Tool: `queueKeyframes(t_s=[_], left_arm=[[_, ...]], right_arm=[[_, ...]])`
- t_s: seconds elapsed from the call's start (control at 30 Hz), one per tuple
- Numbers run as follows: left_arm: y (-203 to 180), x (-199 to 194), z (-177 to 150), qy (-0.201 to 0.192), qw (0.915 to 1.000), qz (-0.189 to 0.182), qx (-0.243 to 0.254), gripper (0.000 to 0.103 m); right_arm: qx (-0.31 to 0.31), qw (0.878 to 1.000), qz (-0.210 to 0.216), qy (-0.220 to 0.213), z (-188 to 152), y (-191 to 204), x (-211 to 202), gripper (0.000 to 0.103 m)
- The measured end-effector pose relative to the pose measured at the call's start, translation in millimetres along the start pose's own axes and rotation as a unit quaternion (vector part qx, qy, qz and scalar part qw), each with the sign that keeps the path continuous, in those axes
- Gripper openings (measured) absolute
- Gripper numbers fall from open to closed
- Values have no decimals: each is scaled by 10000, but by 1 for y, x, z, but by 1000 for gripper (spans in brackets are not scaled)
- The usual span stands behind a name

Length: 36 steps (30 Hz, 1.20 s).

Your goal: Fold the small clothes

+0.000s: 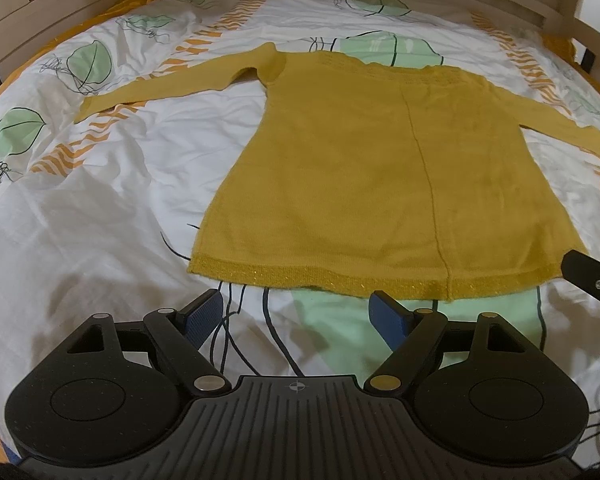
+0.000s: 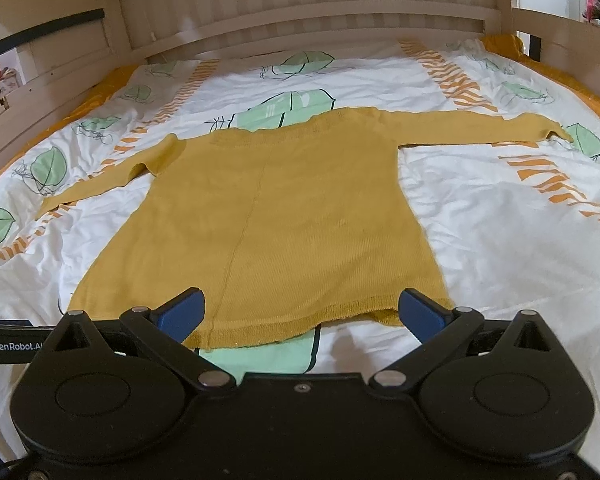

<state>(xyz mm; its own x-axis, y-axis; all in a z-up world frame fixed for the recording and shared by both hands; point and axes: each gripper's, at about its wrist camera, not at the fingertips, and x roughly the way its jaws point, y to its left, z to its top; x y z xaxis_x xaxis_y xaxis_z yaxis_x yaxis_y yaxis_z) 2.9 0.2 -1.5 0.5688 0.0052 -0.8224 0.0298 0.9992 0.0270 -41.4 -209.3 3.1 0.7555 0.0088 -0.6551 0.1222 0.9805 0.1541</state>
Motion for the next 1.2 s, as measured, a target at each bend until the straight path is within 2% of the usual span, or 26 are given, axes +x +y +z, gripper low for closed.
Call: queueKeyframes(t_s=[1.2], left_arm=[[-1,6,2,68,10000,-16,6,79]], right_arm=[[124,9996,123,202,1,-4,10,102]])
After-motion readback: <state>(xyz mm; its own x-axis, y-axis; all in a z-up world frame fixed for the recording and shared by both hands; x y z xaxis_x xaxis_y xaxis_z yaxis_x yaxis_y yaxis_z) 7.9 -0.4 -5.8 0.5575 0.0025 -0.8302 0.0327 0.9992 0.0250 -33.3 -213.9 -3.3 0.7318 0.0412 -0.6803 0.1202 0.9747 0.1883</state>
